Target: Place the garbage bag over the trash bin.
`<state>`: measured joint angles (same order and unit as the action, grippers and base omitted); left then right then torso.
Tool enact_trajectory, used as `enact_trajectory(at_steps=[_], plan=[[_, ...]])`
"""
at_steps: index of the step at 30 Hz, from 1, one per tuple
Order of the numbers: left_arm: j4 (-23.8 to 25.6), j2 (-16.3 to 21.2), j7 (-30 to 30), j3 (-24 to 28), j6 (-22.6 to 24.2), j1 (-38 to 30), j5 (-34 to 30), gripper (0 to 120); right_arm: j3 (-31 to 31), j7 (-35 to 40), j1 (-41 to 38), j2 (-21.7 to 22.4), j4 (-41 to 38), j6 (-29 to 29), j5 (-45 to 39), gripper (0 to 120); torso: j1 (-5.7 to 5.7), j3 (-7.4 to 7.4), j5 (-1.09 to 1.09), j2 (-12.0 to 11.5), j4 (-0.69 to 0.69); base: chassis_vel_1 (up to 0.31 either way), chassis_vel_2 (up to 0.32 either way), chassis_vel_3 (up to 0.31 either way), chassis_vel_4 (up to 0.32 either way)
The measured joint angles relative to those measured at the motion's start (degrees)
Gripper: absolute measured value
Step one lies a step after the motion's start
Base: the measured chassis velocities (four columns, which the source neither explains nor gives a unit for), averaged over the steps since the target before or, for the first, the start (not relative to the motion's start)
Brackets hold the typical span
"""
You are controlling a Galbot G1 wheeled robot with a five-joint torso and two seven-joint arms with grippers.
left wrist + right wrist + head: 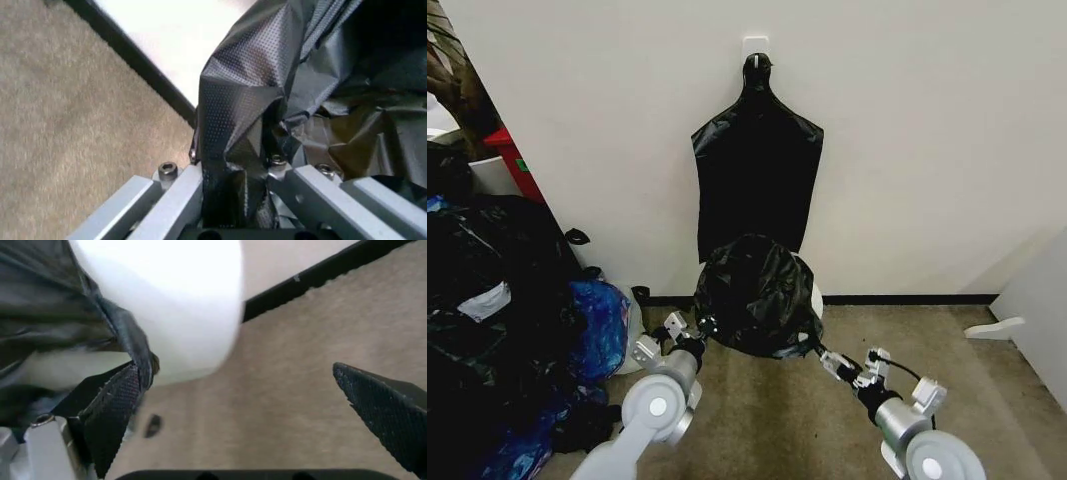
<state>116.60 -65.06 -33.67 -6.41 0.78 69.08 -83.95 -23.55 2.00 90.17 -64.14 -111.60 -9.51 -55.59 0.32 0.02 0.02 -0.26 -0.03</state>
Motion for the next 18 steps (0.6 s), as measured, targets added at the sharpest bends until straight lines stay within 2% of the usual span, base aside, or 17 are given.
enact_trajectory(at_steps=[7,12,18], plan=[[2.76,0.04,-3.3,0.42,1.17,0.58,-2.35,3,-0.41,-2.95,-0.23,0.25,4.88,3.29,5.82,100,0.0,0.0,-0.01,0.0,0.0,0.0,0.0,0.0,0.0],[3.07,0.54,-3.62,0.83,1.77,0.62,-1.49,3,-0.66,-2.81,2.06,-0.12,1.21,3.83,6.75,100,0.0,0.0,-0.02,0.0,0.0,0.0,0.0,0.0,0.0],[2.42,0.91,-4.67,0.86,1.87,-0.57,-0.55,3,-0.66,-3.46,6.74,-0.65,-3.22,6.46,13.9,100,0.0,0.0,-0.02,0.0,-0.01,0.0,0.0,0.0,0.0]])
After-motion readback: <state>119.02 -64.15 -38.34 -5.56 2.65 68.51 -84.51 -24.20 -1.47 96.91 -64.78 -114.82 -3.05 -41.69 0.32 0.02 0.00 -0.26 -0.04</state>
